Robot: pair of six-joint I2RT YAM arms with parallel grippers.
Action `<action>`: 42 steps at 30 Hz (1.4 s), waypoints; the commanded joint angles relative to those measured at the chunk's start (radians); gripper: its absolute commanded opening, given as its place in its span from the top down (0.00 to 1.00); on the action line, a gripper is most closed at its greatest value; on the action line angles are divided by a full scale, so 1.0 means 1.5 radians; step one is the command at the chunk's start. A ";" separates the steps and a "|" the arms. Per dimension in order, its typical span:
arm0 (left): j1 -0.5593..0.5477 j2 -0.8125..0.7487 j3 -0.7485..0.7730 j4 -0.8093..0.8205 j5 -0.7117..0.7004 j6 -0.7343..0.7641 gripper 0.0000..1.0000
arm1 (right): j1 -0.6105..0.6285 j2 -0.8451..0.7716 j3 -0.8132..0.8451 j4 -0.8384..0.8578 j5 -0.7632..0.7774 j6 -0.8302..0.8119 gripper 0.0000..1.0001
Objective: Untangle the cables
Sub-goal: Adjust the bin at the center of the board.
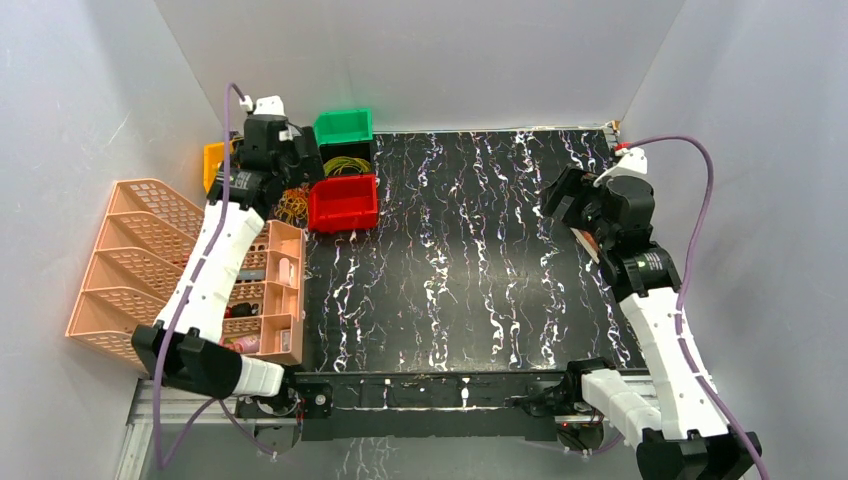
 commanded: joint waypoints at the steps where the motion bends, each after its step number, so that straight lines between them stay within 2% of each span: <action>1: 0.074 0.050 0.068 -0.052 0.049 0.020 0.02 | -0.004 0.016 -0.011 0.015 -0.033 0.010 0.02; 9: 0.098 0.167 0.127 -0.061 0.187 0.069 0.02 | -0.004 0.055 -0.025 0.005 -0.124 0.017 0.02; 13: 0.096 0.182 0.090 -0.029 0.295 0.074 0.02 | -0.004 0.073 -0.036 0.007 -0.156 0.019 0.02; 16: 0.079 0.186 0.051 0.007 0.329 0.067 0.02 | -0.004 0.081 -0.043 0.008 -0.167 0.019 0.02; 23: -0.021 0.259 0.044 0.042 0.294 0.063 0.02 | -0.004 0.096 -0.058 0.015 -0.180 0.023 0.02; 32: -0.037 0.358 0.073 0.065 0.314 0.056 0.02 | -0.004 0.071 -0.074 -0.001 -0.148 0.023 0.02; 42: -0.090 0.420 0.100 0.063 0.334 0.081 0.02 | -0.004 0.054 -0.086 -0.014 -0.134 0.020 0.02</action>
